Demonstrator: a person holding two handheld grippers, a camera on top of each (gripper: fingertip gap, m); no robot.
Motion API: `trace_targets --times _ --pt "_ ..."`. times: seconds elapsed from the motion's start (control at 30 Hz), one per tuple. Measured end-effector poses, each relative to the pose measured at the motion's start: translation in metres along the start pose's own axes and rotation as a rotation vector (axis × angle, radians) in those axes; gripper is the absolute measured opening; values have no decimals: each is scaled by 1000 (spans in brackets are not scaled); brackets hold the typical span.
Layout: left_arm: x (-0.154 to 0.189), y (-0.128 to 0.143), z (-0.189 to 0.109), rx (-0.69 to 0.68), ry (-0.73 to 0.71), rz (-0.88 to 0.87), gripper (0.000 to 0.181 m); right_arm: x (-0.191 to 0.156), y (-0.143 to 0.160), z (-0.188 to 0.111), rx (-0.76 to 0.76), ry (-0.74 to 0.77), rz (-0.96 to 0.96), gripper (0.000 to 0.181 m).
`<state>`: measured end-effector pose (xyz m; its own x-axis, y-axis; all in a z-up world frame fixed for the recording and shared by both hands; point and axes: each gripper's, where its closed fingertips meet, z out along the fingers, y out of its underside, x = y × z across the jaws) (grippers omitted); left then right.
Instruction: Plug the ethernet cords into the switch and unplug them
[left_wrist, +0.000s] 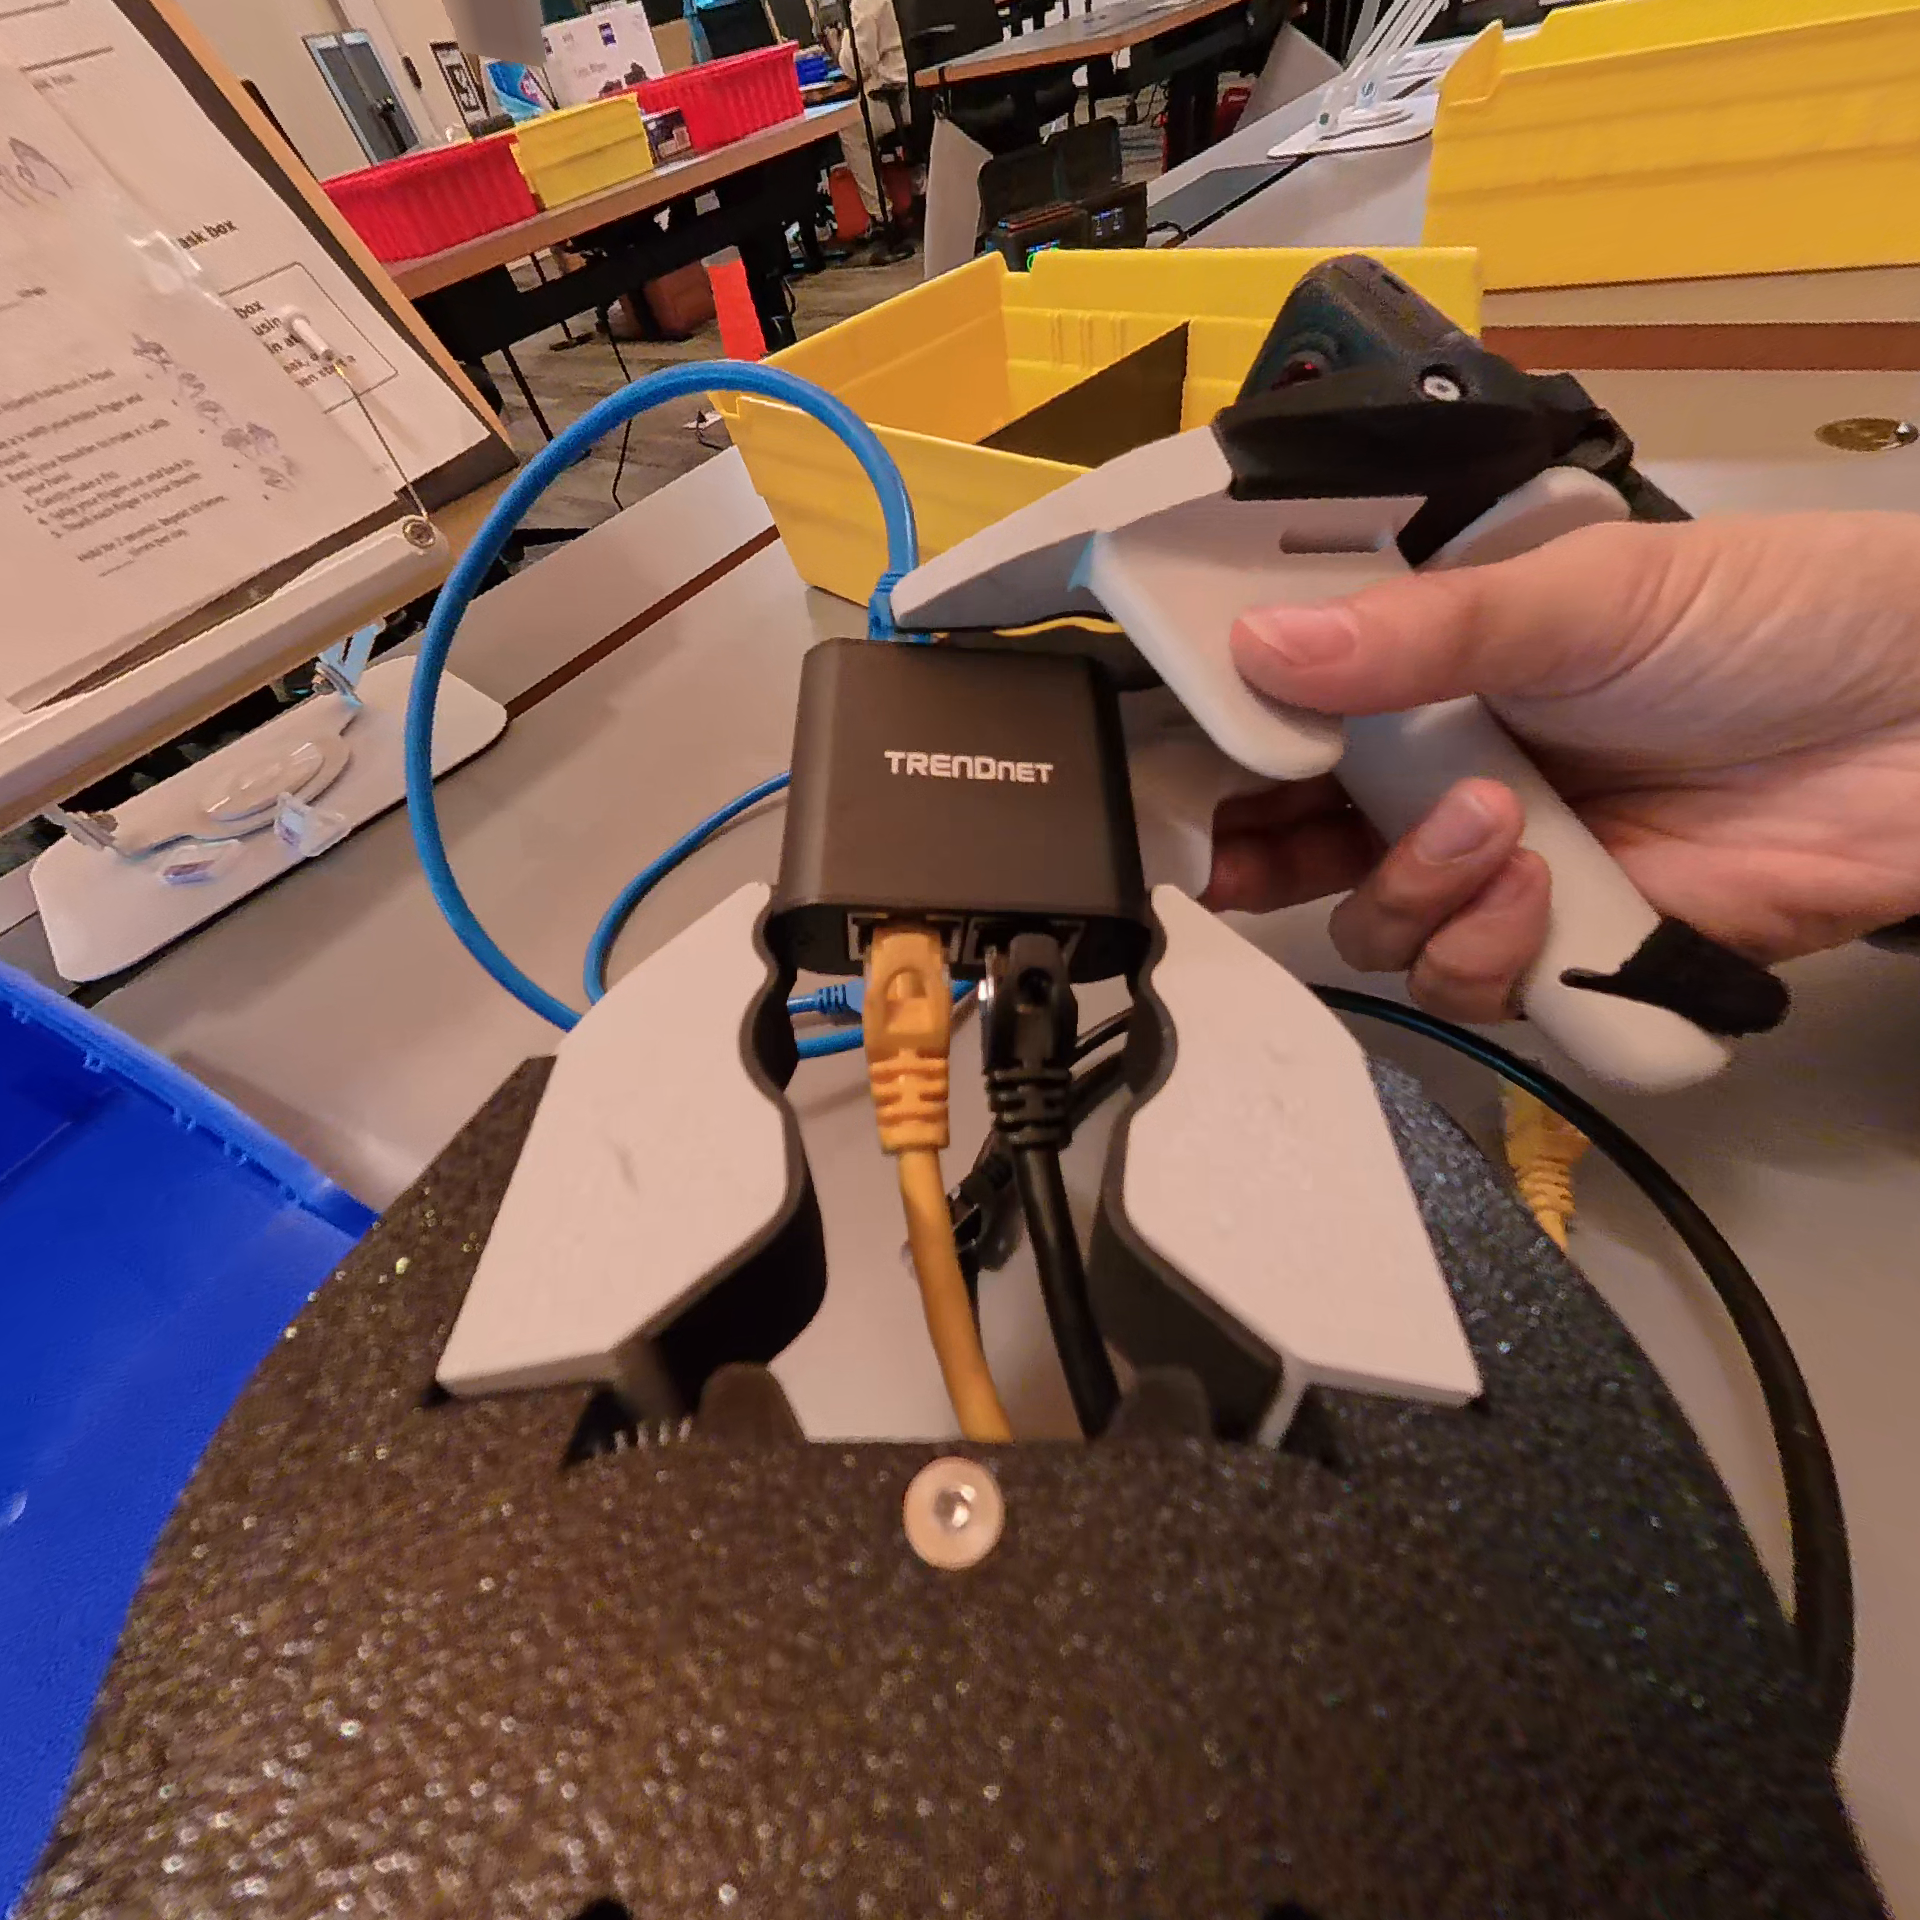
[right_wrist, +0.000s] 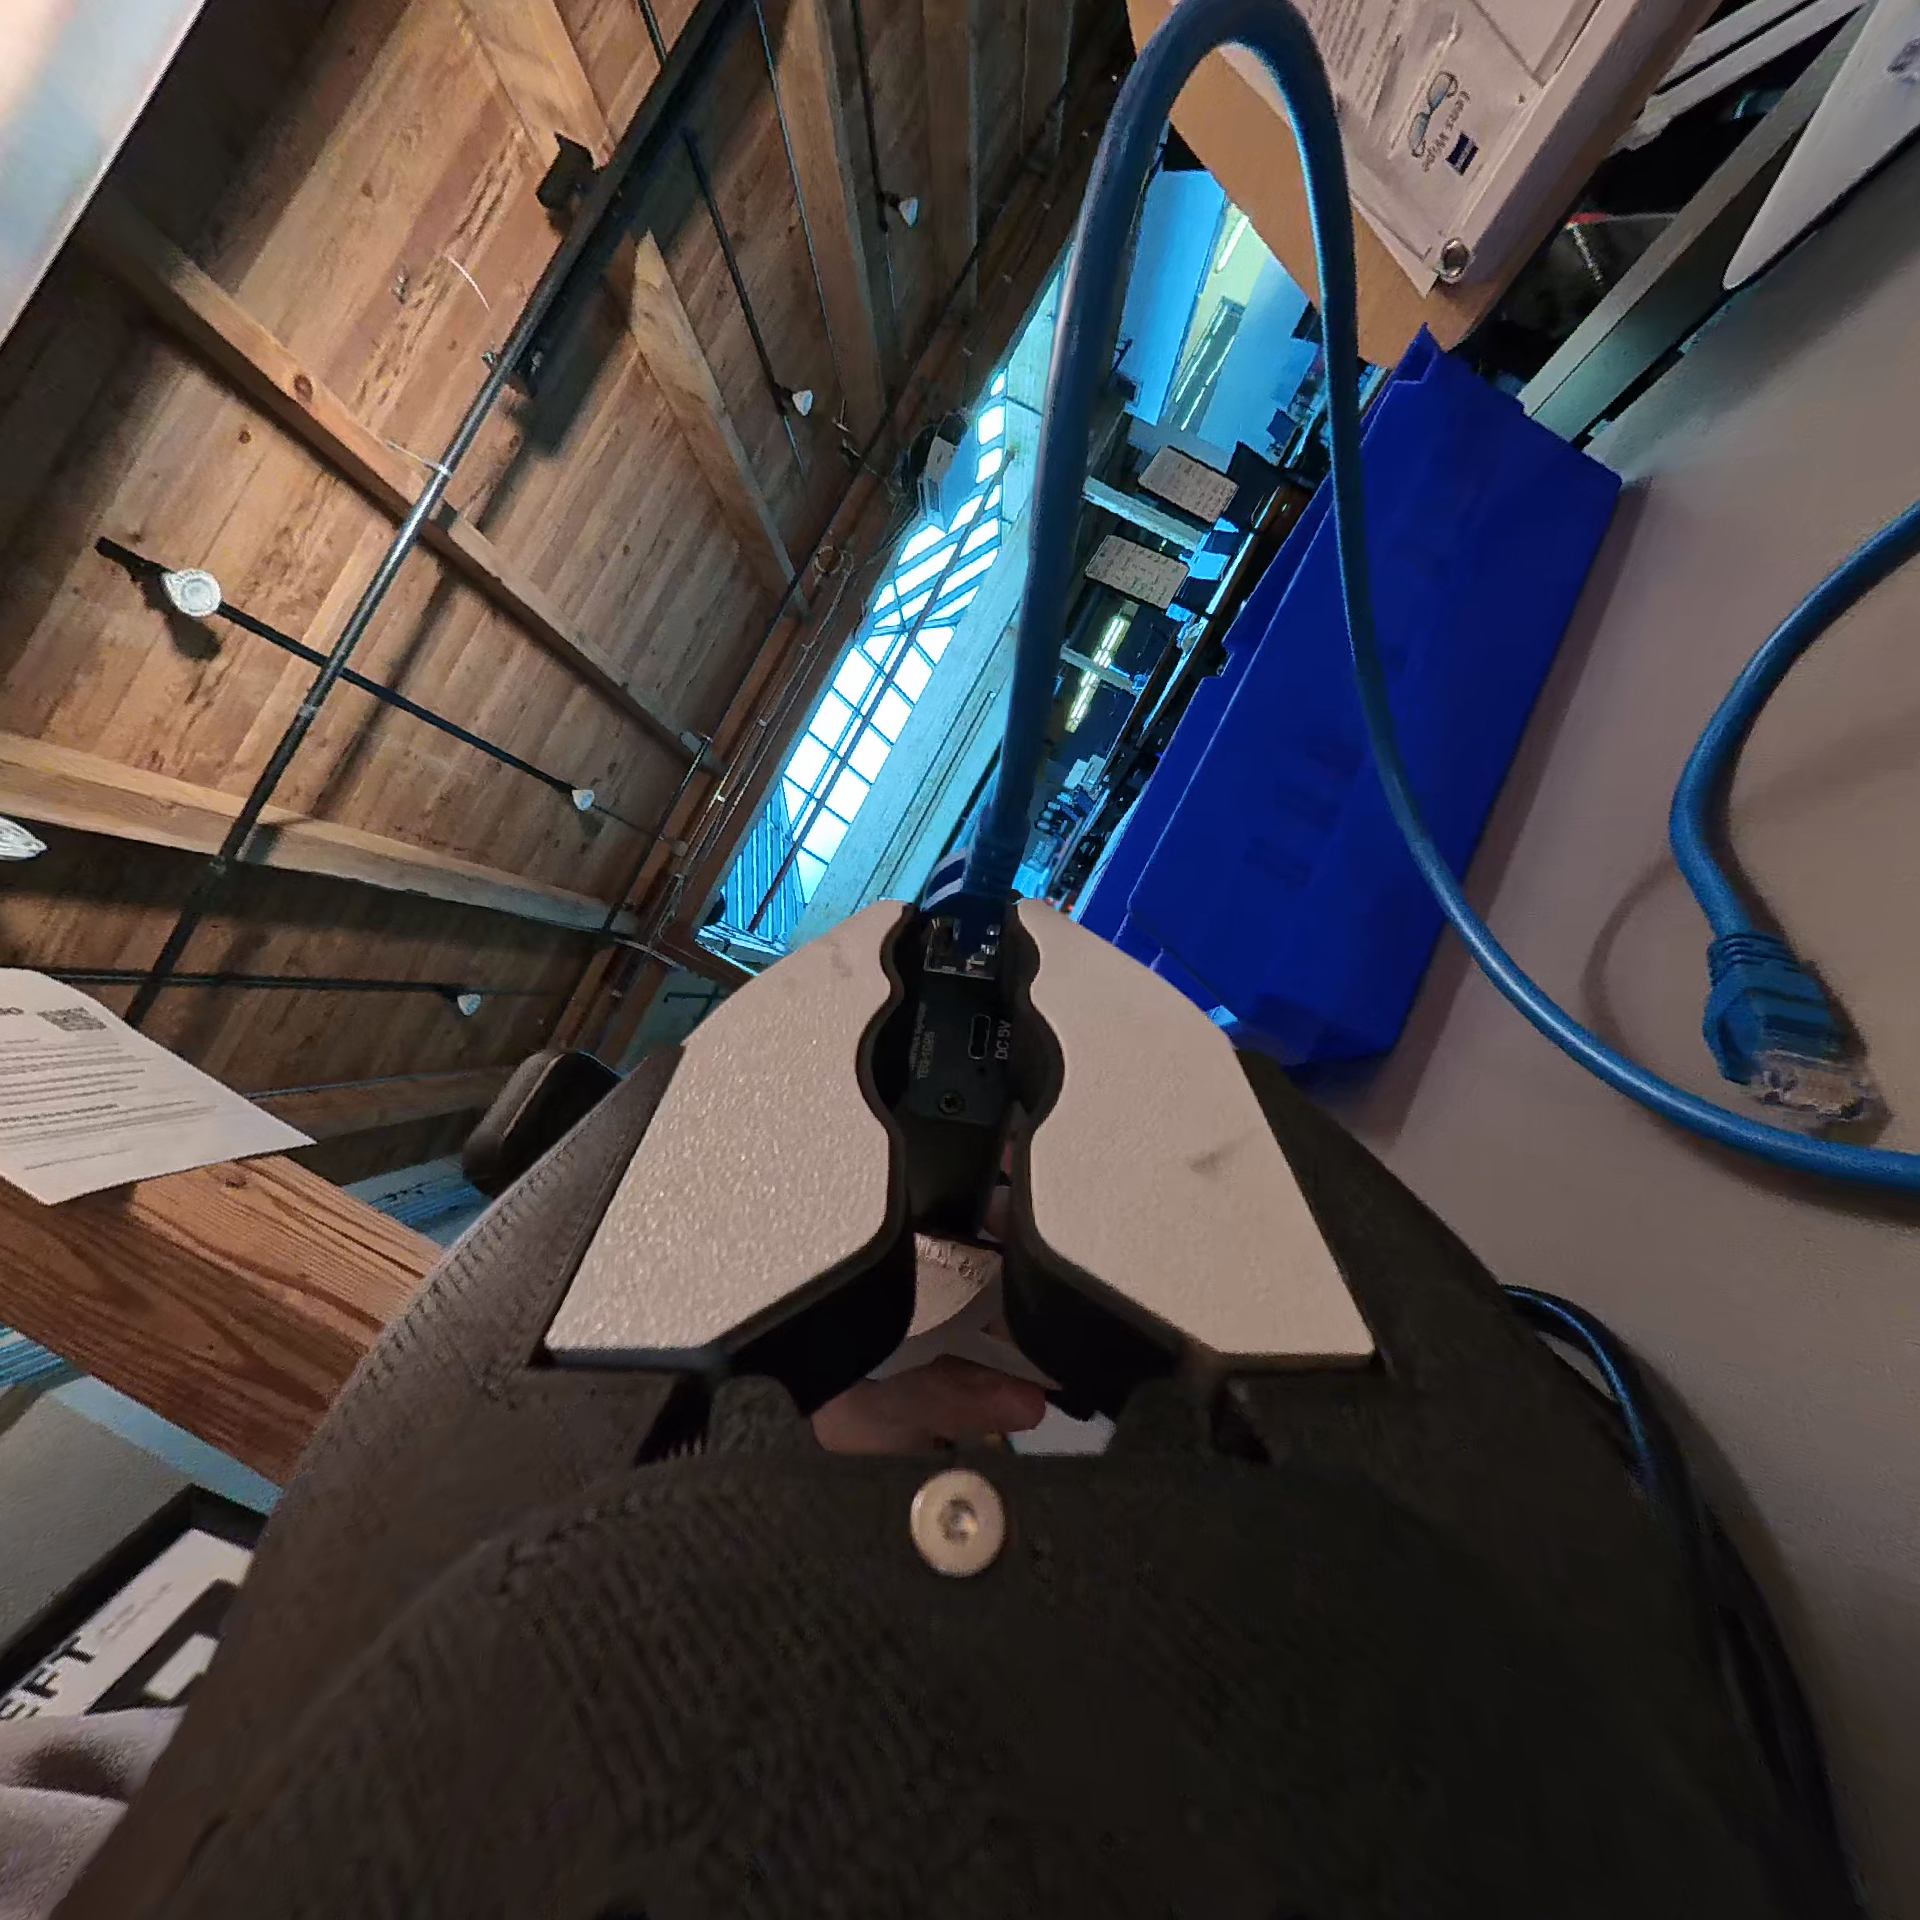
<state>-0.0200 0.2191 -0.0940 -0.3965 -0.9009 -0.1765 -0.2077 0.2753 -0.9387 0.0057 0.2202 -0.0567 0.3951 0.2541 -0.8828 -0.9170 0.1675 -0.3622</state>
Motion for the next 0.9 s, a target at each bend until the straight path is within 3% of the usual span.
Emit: trace_targets --times 0.23,0.63,0.77,0.9 --pt "2 9 5 -39 -10 35 61 7 4 -4 -50 24 -149 14" --pt "3 -7 9 82 -97 62 61 -8 -5 -6 -24 -66 -241 14" --pt "5 -8 11 92 -57 -12 61 -5 -6 -6 -57 -49 -301 14" --pt "0 -9 8 49 -149 170 61 -11 -6 -6 -59 -99 -273 14"
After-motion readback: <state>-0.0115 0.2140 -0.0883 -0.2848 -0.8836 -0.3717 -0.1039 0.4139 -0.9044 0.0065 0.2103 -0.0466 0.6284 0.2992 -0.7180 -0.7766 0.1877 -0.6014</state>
